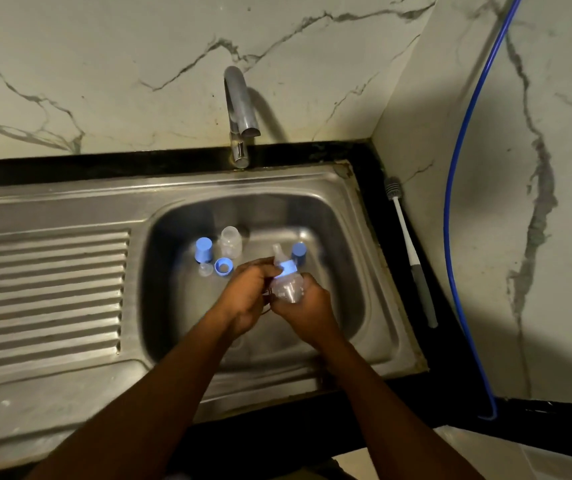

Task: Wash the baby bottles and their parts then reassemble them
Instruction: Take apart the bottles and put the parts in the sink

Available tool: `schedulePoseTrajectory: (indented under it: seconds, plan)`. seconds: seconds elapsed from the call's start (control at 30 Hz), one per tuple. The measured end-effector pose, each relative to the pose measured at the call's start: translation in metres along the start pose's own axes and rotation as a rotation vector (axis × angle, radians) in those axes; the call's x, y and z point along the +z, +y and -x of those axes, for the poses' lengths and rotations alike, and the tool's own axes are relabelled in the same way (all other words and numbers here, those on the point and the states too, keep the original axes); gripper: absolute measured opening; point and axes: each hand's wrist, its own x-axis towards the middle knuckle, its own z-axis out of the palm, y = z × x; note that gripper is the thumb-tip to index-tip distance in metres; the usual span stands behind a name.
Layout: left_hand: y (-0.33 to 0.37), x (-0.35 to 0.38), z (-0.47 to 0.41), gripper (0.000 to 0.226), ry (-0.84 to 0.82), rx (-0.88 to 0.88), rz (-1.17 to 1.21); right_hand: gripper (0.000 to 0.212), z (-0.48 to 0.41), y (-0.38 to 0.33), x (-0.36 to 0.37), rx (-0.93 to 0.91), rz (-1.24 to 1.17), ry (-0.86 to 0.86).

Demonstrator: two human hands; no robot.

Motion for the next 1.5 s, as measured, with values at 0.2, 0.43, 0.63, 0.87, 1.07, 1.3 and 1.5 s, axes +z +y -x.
schedulePoseTrajectory:
  seconds: [0.2,0.43,0.63,0.87,1.07,1.3,1.5]
  plan:
    - [0.001,-0.012,-0.011,0.039,-0.094,0.008,0.078,0.045,-0.007,0.010,-0.012,-0.043,-0.161,-0.137]
    - [-0.002,0.009,-0.006,0.030,-0.082,-0.022,0.107,0.053,-0.011,0.007,-0.010,-0.059,0.021,-0.120]
    - [-0.010,0.003,-0.014,0.029,-0.036,0.087,0.005,0.041,-0.008,0.016,-0.024,-0.036,-0.003,-0.161]
    - [-0.031,0.010,-0.033,0.056,0.379,0.148,-0.072,0.060,-0.022,0.019,-0.024,-0.193,0.250,-0.240]
    - [-0.029,0.019,-0.039,0.040,0.730,0.133,-0.305,0.036,-0.036,0.014,-0.013,-0.574,0.656,0.067]
    - [-0.033,0.010,-0.052,0.059,0.338,-0.064,-0.042,0.019,-0.060,0.040,-0.007,-0.442,0.530,0.022]
    - [-0.051,-0.001,-0.066,0.034,0.121,0.137,-0.120,0.037,-0.077,0.054,-0.011,-0.172,0.399,-0.160]
